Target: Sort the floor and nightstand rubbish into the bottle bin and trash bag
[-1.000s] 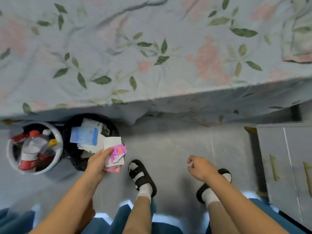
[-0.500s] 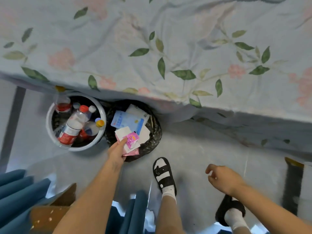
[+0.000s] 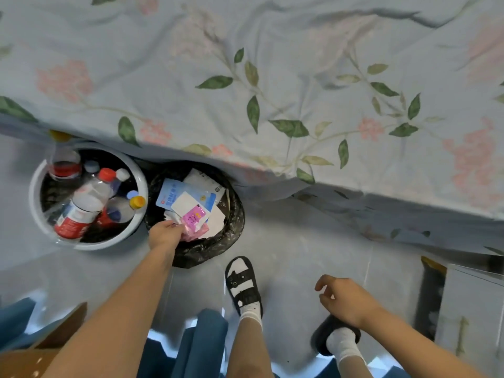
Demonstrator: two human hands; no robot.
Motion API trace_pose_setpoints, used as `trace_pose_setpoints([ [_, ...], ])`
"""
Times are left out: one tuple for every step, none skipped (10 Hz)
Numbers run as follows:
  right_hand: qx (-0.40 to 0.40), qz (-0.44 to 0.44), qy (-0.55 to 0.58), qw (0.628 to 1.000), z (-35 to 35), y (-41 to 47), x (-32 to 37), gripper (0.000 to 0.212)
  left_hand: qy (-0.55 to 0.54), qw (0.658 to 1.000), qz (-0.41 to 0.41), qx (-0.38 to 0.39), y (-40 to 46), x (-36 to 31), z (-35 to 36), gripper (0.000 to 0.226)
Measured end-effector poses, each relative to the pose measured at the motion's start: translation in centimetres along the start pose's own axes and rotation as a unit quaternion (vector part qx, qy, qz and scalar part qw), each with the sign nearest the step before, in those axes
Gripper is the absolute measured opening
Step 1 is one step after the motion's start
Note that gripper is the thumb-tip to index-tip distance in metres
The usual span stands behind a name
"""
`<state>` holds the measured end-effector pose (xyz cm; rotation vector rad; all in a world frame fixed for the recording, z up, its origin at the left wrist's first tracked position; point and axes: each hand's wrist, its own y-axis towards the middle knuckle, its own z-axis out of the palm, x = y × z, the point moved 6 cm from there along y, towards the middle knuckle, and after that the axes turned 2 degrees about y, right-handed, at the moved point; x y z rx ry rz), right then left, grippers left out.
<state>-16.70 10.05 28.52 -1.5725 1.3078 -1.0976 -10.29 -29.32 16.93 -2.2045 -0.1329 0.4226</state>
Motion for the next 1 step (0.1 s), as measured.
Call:
trace_pose_setpoints([
  [-0.122, -0.026, 0.082, 0.989, -3.62, -1.10, 2.17, 0.018, 0.064, 0.994, 0.075, -0.043, -1.78, -2.04, -1.58, 0.041],
])
